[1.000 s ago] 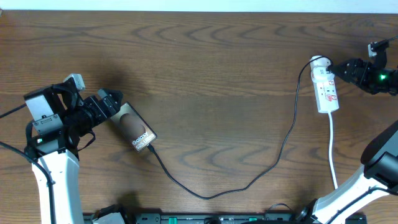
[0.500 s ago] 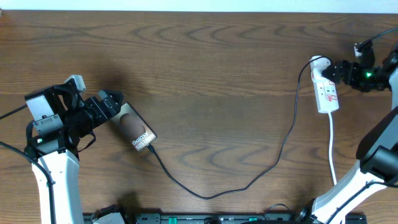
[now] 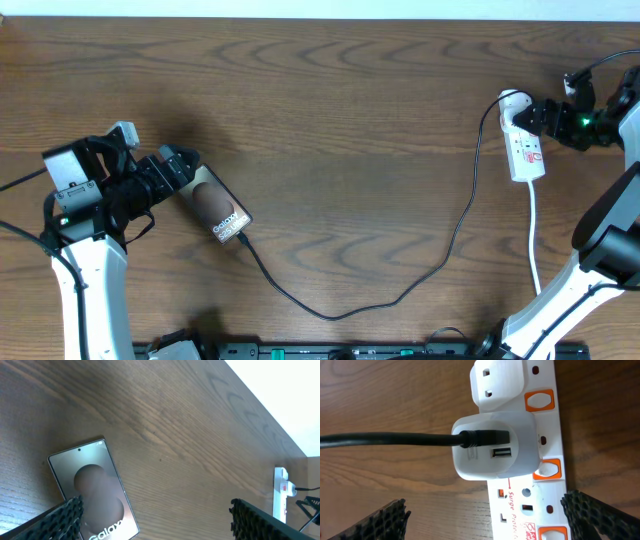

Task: Plug charger to phone and switch on socket
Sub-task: 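Position the right gripper over the orange switch beside the charger adapter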

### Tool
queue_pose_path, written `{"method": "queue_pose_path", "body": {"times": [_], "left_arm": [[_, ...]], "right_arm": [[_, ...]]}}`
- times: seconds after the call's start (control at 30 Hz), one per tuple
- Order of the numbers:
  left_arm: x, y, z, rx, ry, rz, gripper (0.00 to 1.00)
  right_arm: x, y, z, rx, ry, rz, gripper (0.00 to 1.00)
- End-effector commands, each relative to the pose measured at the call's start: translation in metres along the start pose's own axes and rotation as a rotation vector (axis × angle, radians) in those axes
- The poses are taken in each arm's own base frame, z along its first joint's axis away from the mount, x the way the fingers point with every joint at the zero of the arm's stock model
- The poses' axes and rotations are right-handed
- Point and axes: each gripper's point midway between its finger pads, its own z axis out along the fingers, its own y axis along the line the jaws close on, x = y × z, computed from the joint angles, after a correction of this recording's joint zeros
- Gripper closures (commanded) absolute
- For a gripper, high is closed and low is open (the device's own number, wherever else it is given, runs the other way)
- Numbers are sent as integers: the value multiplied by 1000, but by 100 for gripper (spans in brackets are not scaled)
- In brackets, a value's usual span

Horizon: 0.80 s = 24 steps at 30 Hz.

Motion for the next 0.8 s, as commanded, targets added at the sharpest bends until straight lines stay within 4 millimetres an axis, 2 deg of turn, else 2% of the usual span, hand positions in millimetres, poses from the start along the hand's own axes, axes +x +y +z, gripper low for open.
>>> {"method": "queue_pose_path", "body": {"times": [0.0, 0.1, 0.3, 0.6, 0.77], "left_arm": [[2, 1, 4, 6, 19, 12, 8], [2, 1, 5, 5, 20, 11, 8], [2, 1, 5, 6, 20, 12, 8], [2, 1, 5, 6, 20, 11, 8], [2, 1, 5, 6, 21, 11, 8]], "right_arm": [[-2, 7, 5, -35, -4, -4, 2], [-4, 13, 9, -87, -18, -17, 1], [-5, 14, 12, -93, -19, -21, 1], [-5, 9, 16, -85, -21, -26, 1], [-2, 4, 25, -87, -9, -18, 2]]}}
